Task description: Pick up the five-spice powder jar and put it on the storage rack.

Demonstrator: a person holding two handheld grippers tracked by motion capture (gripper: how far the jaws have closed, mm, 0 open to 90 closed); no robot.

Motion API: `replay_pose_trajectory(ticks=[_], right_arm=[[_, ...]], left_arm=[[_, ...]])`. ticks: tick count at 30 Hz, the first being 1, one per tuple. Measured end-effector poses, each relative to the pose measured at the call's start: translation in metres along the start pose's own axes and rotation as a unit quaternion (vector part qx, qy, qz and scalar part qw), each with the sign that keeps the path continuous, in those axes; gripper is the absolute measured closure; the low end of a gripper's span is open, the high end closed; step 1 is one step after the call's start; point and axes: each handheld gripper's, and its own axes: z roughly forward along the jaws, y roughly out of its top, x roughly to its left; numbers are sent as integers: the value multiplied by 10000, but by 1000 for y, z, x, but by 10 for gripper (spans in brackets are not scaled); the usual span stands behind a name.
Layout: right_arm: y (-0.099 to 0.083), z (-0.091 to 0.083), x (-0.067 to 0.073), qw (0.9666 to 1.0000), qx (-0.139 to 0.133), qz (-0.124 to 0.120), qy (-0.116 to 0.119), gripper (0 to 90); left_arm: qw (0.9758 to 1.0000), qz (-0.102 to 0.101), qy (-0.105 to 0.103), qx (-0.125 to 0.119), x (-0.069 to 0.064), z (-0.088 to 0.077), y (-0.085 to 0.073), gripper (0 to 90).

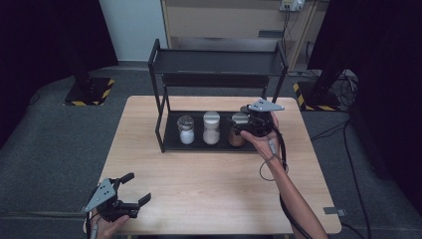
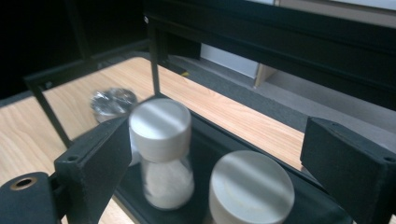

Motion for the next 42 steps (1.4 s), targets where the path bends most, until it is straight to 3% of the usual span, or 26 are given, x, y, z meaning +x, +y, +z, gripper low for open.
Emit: replay_pose_trajectory(ticks=[17,28,42], right_arm=[[8,-32,9,9992,-230,-269,171,91],[10,-58,17,9976,-401,-389,414,73],[-3,-98,26,9958,-556,-442,574,36]], left_arm=[[10000,-22,18,5,0,1,0,17],[10000,4,-5,25,0,1,0,17],[10000,25,-33,19,-1,1,0,17]])
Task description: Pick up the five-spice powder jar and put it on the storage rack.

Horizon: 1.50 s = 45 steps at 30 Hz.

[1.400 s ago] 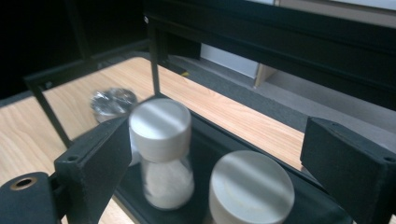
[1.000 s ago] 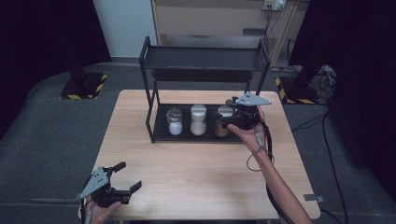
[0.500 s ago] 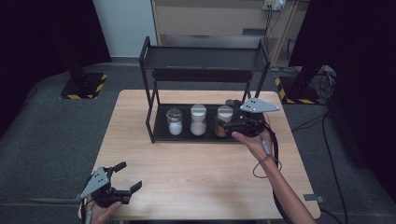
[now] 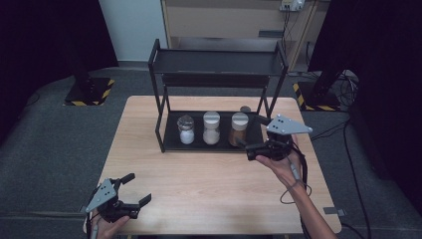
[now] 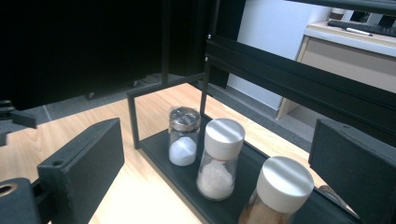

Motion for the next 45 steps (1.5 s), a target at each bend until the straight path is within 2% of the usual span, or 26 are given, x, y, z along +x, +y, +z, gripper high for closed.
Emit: replay_pose_trajectory(ticks=[14,31,45], right_arm=[[-16,-40,13,10000,-71,-17,-28,24],[-48,-85,28,9993,-132,130,-312,23],[-72,-106,37,9982,-108,248,-535,23]], left_arm=[[10000,-17,21,-29,0,-1,-1,16],[10000,-35,40,-71,0,-2,-1,16],[9998,-111,54,-129,1,-4,-3,15]])
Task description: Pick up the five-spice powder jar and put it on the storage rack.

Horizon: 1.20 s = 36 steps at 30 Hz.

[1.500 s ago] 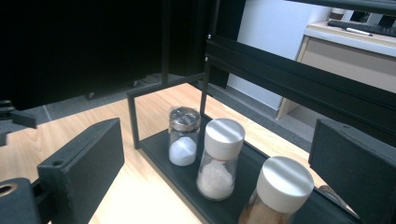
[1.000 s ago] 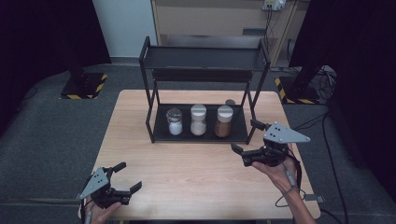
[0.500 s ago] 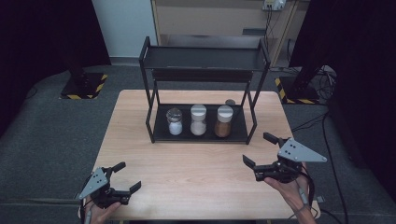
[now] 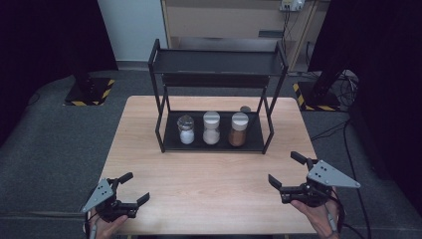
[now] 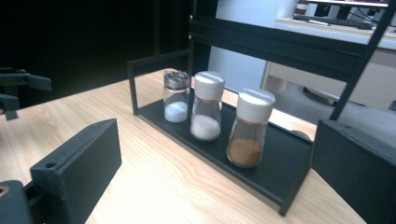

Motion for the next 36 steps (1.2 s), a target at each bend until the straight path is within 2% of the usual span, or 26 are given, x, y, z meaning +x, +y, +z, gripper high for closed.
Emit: replay_pose_trajectory(ticks=[15,28,36], right_arm=[[-25,-6,4,9997,178,89,-160,23],[-42,-5,2,9992,303,210,-174,25],[-56,0,-3,9987,367,338,-131,25]], left_arm=[[10000,-28,10,-29,0,-1,-1,15],[10000,-50,15,-45,1,-1,-1,14],[10000,-51,10,-41,1,-1,-2,15]])
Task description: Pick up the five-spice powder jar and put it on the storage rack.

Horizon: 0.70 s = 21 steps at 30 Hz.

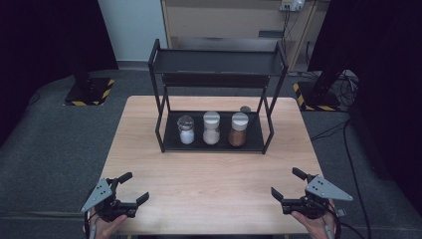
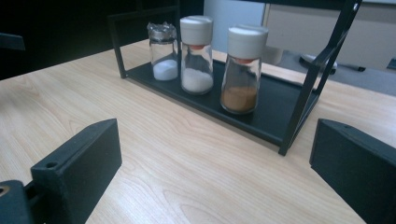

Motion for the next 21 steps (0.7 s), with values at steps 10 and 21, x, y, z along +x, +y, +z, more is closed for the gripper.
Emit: replay_pose_trajectory(ticks=[10,21], right_arm=[[-11,6,-4,10000,20,35,45,25],[-19,12,-8,9999,76,95,121,29]], left_arm=[[10000,-6,0,-9,0,0,0,15],[10000,0,-15,-29,0,0,0,15]])
